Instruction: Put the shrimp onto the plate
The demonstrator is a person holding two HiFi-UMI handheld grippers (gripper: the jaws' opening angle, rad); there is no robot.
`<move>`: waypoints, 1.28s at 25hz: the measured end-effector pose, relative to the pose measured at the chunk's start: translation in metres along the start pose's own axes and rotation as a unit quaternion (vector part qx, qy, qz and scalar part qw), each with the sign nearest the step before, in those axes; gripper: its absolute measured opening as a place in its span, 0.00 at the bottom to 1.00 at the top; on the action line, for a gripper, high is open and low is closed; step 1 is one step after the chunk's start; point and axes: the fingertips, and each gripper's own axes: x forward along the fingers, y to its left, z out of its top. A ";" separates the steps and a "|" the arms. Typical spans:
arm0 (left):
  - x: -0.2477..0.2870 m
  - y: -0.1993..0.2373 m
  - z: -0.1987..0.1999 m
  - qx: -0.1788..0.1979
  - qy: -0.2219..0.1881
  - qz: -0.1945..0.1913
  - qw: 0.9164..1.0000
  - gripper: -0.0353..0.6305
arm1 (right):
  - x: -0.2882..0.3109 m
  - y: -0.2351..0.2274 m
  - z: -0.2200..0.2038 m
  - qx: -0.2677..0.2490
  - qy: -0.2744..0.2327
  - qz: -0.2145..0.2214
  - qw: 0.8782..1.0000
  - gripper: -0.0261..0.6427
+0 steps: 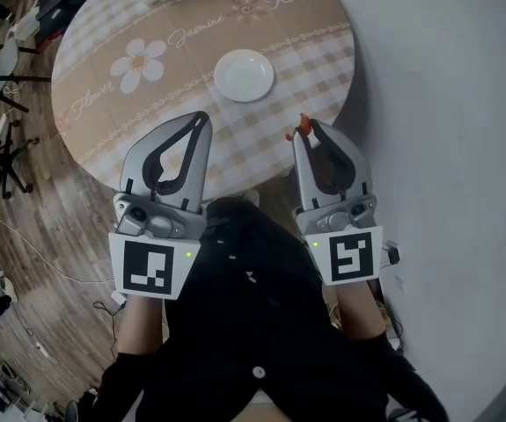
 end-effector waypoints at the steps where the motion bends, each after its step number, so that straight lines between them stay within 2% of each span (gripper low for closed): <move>1: 0.000 0.002 -0.001 0.000 0.001 0.000 1.000 0.06 | 0.002 0.001 0.000 0.000 0.002 -0.001 1.000 0.11; 32: 0.001 0.039 -0.027 -0.014 0.005 0.005 1.000 0.06 | 0.044 0.016 0.000 -0.023 0.020 0.012 0.999 0.11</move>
